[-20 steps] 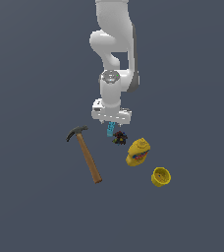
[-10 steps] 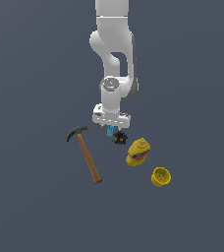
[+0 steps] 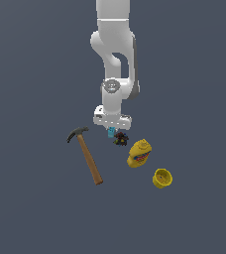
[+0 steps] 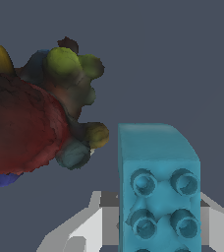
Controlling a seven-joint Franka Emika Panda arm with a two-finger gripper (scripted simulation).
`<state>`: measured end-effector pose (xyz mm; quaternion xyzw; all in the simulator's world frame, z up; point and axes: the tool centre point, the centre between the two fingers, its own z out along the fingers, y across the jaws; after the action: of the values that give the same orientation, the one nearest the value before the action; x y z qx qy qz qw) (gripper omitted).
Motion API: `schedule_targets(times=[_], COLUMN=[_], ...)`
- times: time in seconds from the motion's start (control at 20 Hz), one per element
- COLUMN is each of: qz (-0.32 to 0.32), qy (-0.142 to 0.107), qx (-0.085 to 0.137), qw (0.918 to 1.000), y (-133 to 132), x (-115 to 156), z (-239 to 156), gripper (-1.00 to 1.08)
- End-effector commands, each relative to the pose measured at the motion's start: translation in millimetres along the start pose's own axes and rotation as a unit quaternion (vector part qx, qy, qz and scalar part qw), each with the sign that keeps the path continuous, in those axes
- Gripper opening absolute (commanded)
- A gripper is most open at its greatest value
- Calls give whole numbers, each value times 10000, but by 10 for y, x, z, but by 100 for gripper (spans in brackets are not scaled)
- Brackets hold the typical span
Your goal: Pick up a designated object from a clutter of objects.
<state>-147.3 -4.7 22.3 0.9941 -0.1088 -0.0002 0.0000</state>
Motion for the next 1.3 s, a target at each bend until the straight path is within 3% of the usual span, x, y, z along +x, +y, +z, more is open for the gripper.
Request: schedule_targets(times=[0.0,0.65,1.25], qz=[0,0,0], qy=[1,1,1], qx=[0,0,0], qw=[10000,10000,10000], y=[0,11,72], x=[2,49,301], z=[1,-127,-787], gripper=[-100,-100,-100])
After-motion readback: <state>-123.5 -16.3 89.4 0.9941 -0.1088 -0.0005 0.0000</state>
